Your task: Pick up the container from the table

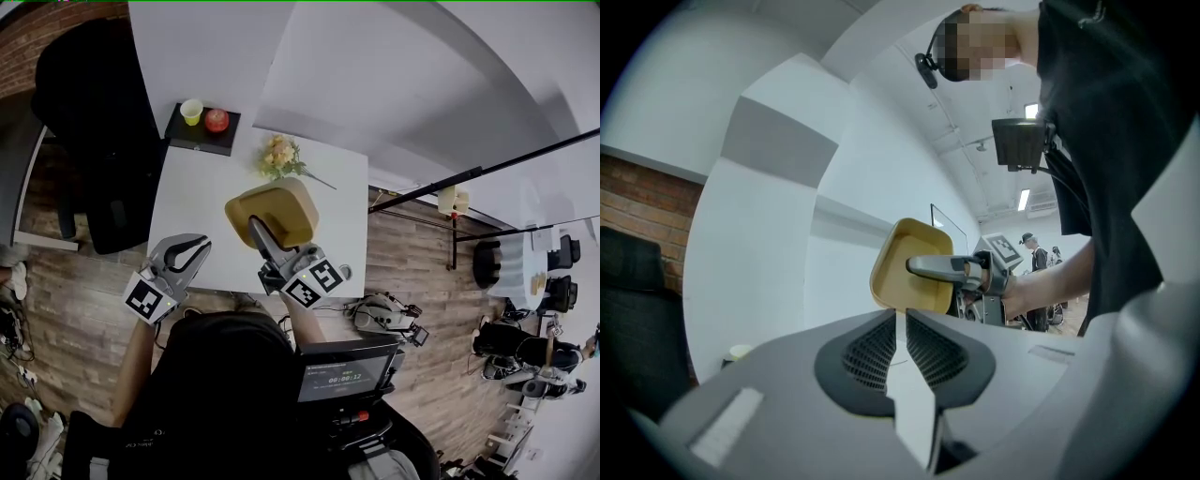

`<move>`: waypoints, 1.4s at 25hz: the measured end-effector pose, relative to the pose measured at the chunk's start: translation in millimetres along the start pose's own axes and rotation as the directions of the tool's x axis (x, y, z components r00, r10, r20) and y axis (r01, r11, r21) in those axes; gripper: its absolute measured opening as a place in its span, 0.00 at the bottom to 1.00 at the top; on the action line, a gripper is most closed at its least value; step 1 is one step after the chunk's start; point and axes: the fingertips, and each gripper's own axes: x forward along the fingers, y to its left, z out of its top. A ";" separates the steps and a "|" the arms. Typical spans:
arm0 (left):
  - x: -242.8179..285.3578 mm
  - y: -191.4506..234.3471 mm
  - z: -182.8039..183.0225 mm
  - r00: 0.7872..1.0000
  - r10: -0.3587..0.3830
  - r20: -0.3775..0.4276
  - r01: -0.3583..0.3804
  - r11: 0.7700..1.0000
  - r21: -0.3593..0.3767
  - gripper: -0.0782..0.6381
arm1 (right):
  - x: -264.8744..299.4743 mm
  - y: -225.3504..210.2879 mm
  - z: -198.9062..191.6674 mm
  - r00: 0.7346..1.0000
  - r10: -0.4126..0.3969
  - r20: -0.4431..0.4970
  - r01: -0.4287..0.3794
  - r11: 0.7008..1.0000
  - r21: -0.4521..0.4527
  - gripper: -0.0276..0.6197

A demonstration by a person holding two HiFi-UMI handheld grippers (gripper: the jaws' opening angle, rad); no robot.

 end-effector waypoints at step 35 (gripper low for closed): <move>2.0 -3.1 -6.4 1.000 0.001 -0.012 -0.001 1.000 -0.010 0.15 | -4.6 -12.7 -10.0 0.999 -0.045 -0.026 0.044 0.999 -0.023 0.30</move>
